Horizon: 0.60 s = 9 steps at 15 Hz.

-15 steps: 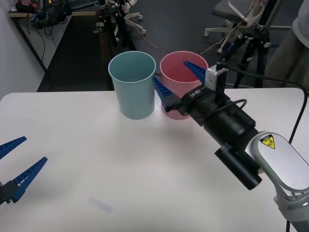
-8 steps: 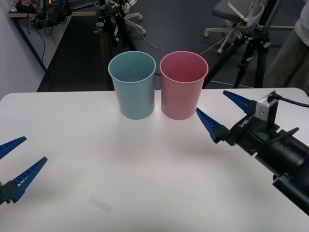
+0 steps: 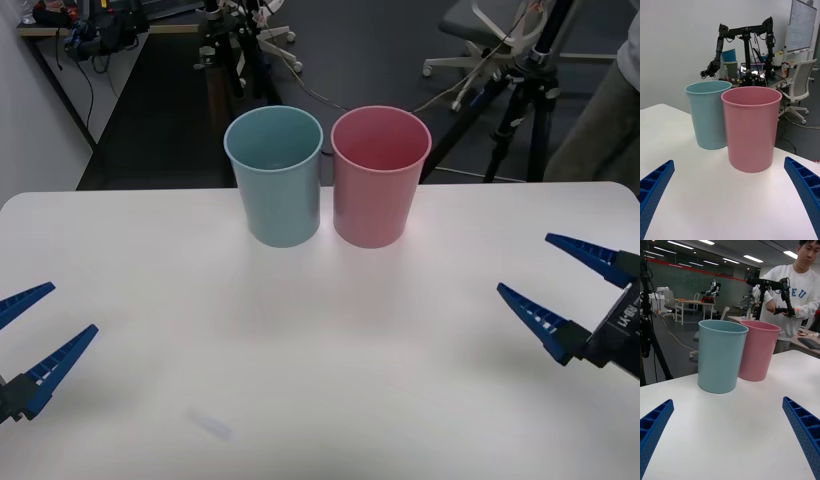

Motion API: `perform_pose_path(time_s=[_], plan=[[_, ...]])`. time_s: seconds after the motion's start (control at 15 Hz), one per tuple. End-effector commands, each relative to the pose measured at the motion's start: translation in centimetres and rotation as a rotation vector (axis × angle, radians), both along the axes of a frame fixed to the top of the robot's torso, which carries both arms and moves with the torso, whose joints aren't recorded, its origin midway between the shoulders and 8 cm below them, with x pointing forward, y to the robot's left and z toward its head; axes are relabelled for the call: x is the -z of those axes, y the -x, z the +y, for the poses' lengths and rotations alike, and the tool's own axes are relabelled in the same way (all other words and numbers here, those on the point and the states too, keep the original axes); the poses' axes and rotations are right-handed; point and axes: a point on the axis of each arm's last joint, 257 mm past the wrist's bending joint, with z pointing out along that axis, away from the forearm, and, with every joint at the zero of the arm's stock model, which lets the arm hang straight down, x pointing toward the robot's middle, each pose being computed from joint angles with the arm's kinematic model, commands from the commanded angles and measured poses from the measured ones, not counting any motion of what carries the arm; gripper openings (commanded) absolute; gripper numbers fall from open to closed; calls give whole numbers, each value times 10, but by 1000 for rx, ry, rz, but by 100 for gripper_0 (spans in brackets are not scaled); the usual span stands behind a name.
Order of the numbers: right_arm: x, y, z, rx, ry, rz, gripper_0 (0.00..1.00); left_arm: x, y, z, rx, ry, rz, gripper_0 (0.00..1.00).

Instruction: Grasp the object on the table and drop it into the matching bin: aluminum can to the light blue bin, PET bottle to the pink bin.

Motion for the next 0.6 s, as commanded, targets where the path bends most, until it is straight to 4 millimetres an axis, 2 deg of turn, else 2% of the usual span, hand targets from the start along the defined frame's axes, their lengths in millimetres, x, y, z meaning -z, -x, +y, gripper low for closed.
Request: perform_pose_path(time_s=[0.07, 0.27, 0.6], plan=[[3, 21, -21, 5, 2, 22, 100, 0, 0, 0, 0, 0, 0, 100], [6, 33, -34, 23, -2, 40, 100, 0, 0, 0, 0, 0, 0, 100], [6, 35, -34, 17, 5, 38, 100, 0, 0, 0, 0, 0, 0, 100]])
